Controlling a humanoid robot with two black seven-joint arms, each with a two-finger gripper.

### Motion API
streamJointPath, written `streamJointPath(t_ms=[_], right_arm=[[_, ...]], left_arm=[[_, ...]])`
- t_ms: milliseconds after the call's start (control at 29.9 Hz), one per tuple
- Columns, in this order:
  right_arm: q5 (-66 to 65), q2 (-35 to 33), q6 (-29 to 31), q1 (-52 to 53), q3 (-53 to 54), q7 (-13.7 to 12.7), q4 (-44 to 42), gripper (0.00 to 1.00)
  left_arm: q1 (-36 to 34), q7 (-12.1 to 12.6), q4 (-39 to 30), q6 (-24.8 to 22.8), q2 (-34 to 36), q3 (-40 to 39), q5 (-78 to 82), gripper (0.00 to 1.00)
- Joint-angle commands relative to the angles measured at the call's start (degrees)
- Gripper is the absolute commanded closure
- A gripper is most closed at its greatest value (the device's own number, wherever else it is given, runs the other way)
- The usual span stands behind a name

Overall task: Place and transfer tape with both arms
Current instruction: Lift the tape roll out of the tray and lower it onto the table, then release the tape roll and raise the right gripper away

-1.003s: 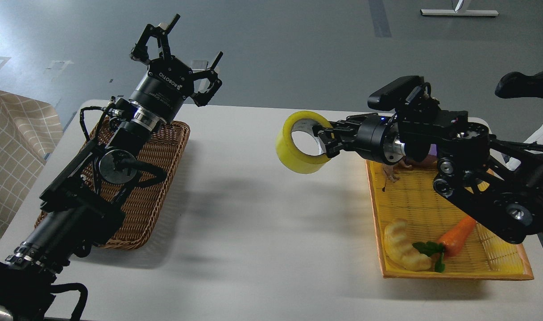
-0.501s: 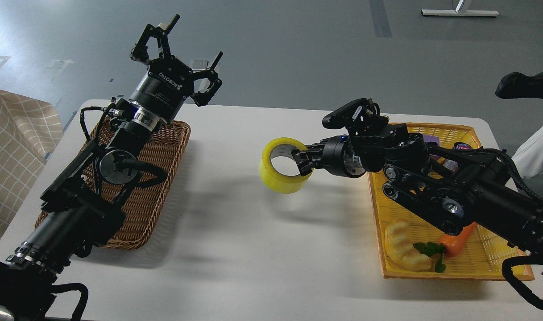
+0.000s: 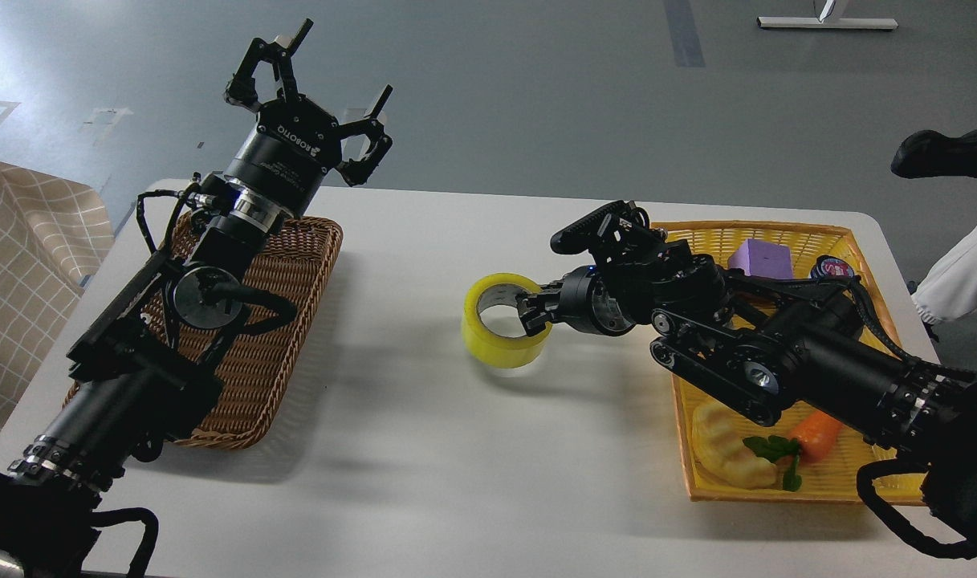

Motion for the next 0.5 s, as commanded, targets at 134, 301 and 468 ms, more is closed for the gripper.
streamJointPath(t_ms=[134, 301, 468], right_arm=[[-0.3, 2.0, 0.0, 0.1, -2.3, 0.0, -2.3, 1.0], [-0.2, 3.4, 0.0, 0.2, -3.5, 0.0, -5.9, 1.0], [-0.2, 3.4, 0.0, 0.2, -3.5, 0.0, -6.7, 1.0]], left_arm=[[0.0, 0.0, -0.1, 0.0, -0.1, -0.1, 0.0, 0.02], [0.0, -0.1, -0.1, 0.0, -0.1, -0.1, 0.0, 0.02], [0.0, -0.1, -0.1, 0.0, -0.1, -0.1, 0.0, 0.02]])
